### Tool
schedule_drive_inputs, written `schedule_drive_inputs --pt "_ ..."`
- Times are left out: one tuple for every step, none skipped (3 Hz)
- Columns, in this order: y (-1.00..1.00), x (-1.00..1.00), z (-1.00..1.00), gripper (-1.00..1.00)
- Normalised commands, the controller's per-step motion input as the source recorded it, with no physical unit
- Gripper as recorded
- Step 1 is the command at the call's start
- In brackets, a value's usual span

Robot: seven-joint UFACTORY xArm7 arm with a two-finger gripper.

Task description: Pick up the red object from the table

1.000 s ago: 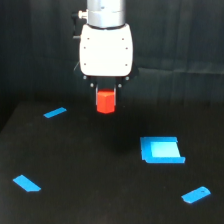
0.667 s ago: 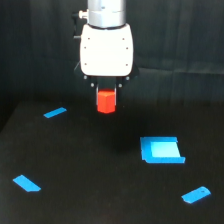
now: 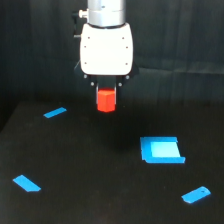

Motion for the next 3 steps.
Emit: schedule_drive_inputs --pt "0.03 0.07 0.18 -0.94" --pt "0.07 0.06 0.02 -1.0" --pt "0.03 -0.02 0.09 -1.0"
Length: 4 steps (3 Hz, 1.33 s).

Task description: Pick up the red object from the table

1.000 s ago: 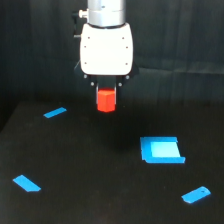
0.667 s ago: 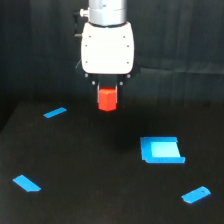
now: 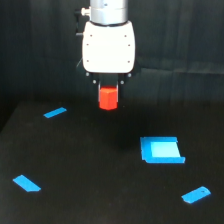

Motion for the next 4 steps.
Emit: schedule_drive_inputs --pt "0.0 0.04 -0.01 -0.93" --pt "0.0 0.09 -0.04 -1.0" --pt "0.09 0.05 0.03 -0.96" --pt "0.02 0.06 0.08 -0.99"
